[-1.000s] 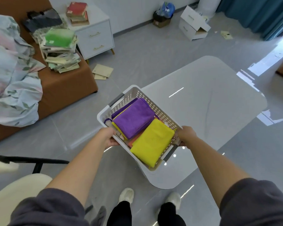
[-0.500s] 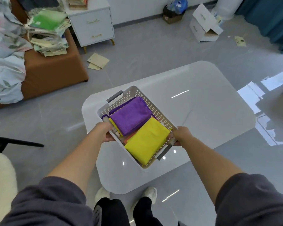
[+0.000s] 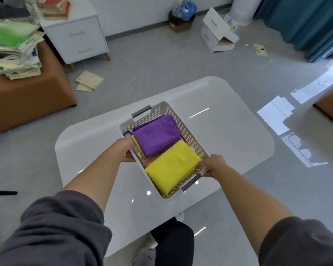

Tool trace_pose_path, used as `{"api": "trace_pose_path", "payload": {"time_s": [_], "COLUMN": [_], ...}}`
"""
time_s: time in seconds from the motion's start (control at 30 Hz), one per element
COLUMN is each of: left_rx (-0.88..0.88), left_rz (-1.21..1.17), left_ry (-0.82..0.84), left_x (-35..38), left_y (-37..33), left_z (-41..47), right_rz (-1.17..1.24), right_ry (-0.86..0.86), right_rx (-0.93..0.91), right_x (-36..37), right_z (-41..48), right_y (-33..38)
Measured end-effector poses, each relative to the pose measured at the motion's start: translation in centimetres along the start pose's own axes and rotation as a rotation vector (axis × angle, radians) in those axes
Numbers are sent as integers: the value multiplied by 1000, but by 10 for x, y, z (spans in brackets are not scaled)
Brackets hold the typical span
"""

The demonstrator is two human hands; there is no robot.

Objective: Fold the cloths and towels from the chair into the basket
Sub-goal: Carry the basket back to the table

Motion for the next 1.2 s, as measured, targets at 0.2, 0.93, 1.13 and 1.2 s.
{"api": "trace_pose_path", "payload": {"time_s": [0.2,0.93,1.13,1.2], "left_rx": [9,58,45,48], "left_rz": [26,184,189,186], "left_ry": [-25,-185,-183,-178], "left_x": [70,381,465,485], "left_y": [-47,-195,-200,-203], "left_z": [28,61,82,95], "right_rz": [59,221,170,154], "right_ry": [-16,43,33,28], "right_rx": [50,134,149,151], "right_x": [-59,-293,-333,-340], "right_z": [56,277,355,380], "right_y": [21,120,123,122]}}
Point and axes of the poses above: each hand's wrist, its own z-axis towards the middle knuckle, its own x-axis out of the palm, y = z × x, the point moved 8 cm from there along z, towards the middle knuckle, and after that the axes turned 1 degree about z, right-handed, at the moved point
